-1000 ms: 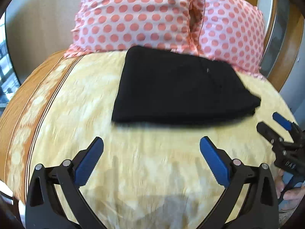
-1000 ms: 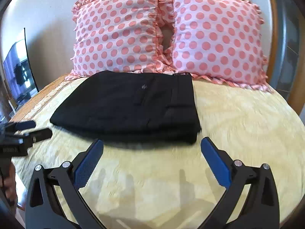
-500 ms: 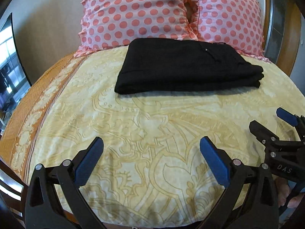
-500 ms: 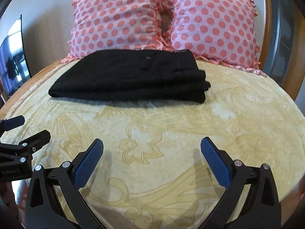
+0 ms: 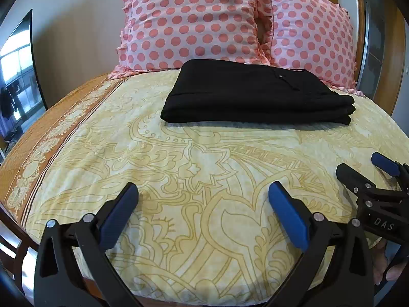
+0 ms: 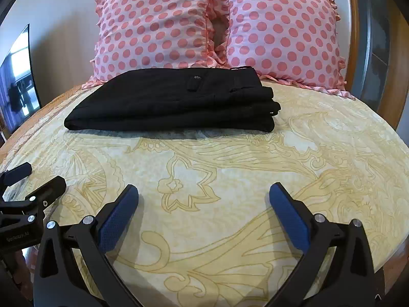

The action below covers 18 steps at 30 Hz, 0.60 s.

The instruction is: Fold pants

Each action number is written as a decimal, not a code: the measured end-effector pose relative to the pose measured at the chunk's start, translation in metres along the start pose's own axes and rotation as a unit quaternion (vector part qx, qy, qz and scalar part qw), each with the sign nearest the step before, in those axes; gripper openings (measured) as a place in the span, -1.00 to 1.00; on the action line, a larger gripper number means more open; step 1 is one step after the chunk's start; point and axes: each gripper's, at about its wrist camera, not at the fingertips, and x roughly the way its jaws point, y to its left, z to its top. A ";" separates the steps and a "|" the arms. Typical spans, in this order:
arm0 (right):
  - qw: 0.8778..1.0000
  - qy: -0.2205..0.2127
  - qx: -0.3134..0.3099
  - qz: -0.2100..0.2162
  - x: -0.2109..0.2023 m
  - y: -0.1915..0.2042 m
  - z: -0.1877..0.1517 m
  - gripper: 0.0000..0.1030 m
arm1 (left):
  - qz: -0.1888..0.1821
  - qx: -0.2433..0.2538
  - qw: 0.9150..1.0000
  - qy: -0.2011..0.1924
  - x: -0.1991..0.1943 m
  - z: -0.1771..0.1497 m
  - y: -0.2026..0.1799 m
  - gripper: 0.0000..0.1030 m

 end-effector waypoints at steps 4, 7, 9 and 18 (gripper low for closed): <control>1.000 -0.003 0.000 0.000 0.000 0.000 -0.001 0.97 | -0.001 0.001 1.000 -0.002 0.001 0.000 0.001 0.97; 1.000 -0.002 0.000 0.000 0.000 0.000 -0.001 0.97 | -0.002 0.002 1.000 -0.001 0.001 0.000 0.001 0.97; 1.000 -0.003 0.000 0.000 0.000 0.000 -0.001 0.97 | -0.002 0.001 1.000 -0.001 0.000 0.000 0.000 0.97; 1.000 -0.003 0.000 -0.001 0.000 0.000 -0.001 0.97 | -0.001 0.001 1.000 -0.001 0.000 0.000 0.000 0.97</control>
